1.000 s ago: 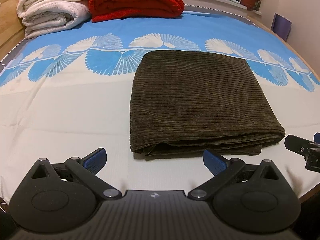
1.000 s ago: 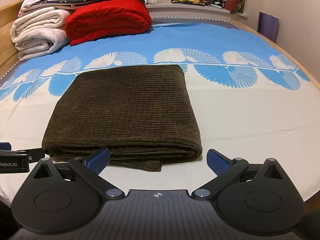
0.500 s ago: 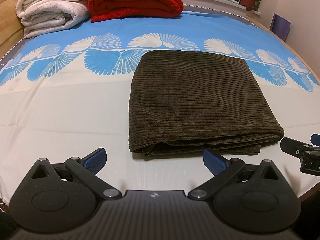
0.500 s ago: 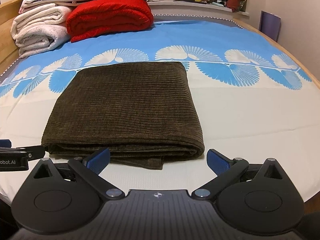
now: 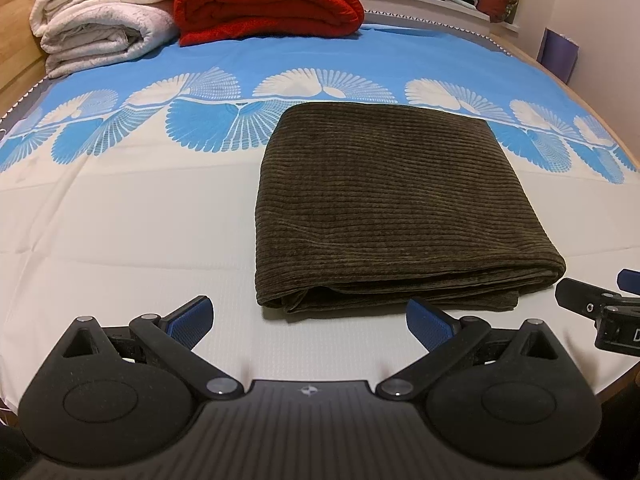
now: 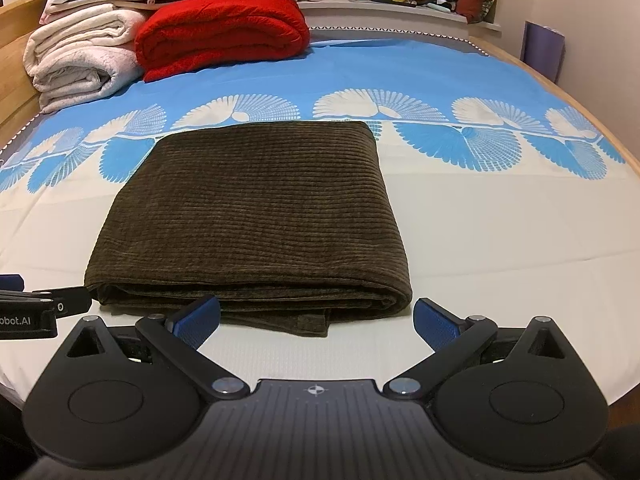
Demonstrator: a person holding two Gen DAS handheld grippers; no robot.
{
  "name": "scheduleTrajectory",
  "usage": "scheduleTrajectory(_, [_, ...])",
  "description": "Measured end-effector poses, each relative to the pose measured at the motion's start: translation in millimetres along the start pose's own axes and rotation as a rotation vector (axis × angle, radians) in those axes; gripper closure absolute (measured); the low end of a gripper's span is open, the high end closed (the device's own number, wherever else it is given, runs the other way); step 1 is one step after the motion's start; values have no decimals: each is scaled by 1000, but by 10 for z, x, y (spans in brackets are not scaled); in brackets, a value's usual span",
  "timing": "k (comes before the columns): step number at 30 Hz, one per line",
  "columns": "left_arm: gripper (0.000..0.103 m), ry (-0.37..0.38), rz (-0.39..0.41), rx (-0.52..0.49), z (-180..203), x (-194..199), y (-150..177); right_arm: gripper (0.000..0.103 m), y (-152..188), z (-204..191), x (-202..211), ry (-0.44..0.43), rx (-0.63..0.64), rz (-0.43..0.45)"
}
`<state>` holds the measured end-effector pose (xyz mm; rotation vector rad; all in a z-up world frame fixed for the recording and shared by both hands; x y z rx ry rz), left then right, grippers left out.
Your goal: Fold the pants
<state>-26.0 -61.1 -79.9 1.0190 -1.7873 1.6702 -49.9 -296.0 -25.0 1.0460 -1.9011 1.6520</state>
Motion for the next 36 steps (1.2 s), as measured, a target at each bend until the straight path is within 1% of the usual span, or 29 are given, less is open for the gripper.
scheduleTrajectory(36, [0, 27, 16, -10, -10, 30, -15, 1, -6, -32, 15, -7, -11, 6])
Point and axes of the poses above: each gripper's, at about its wrist camera, not at the fingertips, and x roughly against the way its jaws point, z to its right, y to its underside, the point moved 8 cm from there along -x, roughly the way its jaws point, and after that the axes turned 13 degrees about -y, right-handed, at the moved point
